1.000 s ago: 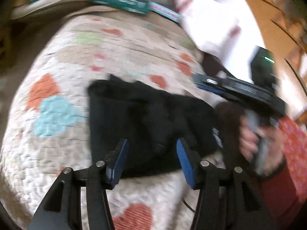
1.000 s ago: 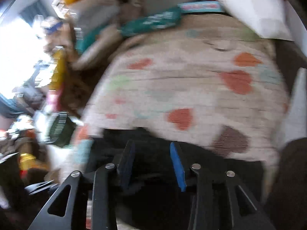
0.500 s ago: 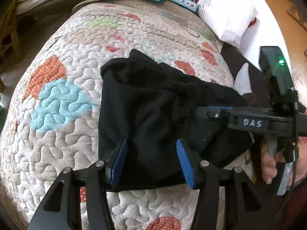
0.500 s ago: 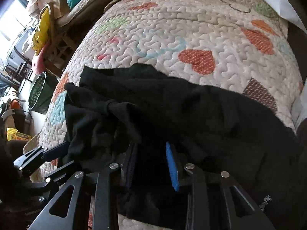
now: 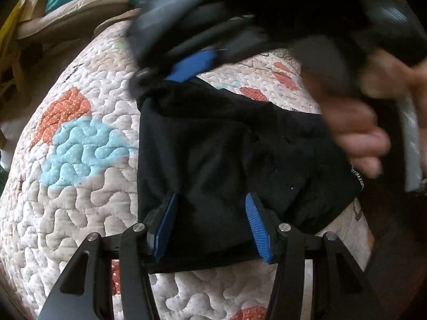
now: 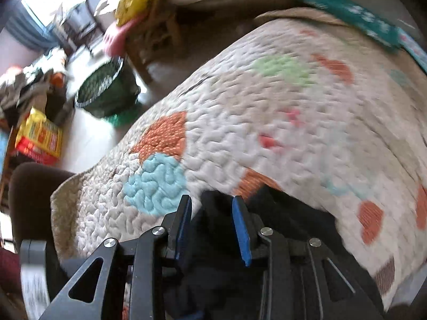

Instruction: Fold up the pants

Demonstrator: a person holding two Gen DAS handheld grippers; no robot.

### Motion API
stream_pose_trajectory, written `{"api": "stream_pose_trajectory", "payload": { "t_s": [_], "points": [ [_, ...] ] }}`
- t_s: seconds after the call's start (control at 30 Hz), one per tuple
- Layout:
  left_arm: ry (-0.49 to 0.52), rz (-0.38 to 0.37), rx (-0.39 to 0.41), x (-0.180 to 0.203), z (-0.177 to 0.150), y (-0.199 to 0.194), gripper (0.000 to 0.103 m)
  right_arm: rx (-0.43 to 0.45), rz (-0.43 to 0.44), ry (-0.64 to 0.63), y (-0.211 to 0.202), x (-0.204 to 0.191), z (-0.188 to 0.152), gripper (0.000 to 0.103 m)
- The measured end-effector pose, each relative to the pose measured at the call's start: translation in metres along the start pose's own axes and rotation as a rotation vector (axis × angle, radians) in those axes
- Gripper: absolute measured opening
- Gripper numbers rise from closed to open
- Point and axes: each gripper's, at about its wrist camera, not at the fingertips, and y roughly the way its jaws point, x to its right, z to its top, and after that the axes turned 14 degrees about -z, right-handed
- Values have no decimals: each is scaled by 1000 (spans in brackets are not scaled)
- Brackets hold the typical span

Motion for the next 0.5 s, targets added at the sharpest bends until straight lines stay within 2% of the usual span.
{"api": "stream_pose_trajectory", "payload": {
  "t_s": [0.07, 0.13, 0.2, 0.27, 0.37, 0.43, 0.5],
  "points": [
    [-13, -15, 2, -3, 0, -1, 51, -38, -14, -56, 16, -11, 7, 30],
    [-18, -23, 5, -5, -1, -2, 51, -104, -115, -124, 31, -22, 11, 8],
    [-22, -22, 10, -6, -1, -3, 51, -130, -146, -112, 38, -16, 15, 6],
    [-17, -17, 9, -6, -1, -3, 51, -133, -156, -8, 41, 4, 20, 2],
    [-17, -13, 6, -7, 1, 0, 51, -120, -313, 165, 44, 48, 19, 2],
    [-15, -15, 5, -7, 2, -1, 51, -137, -317, 235, 41, 69, 10, 3],
    [-13, -16, 4, -7, 2, -2, 51, -85, -283, 265, 21, 80, -5, 4]
  ]
}}
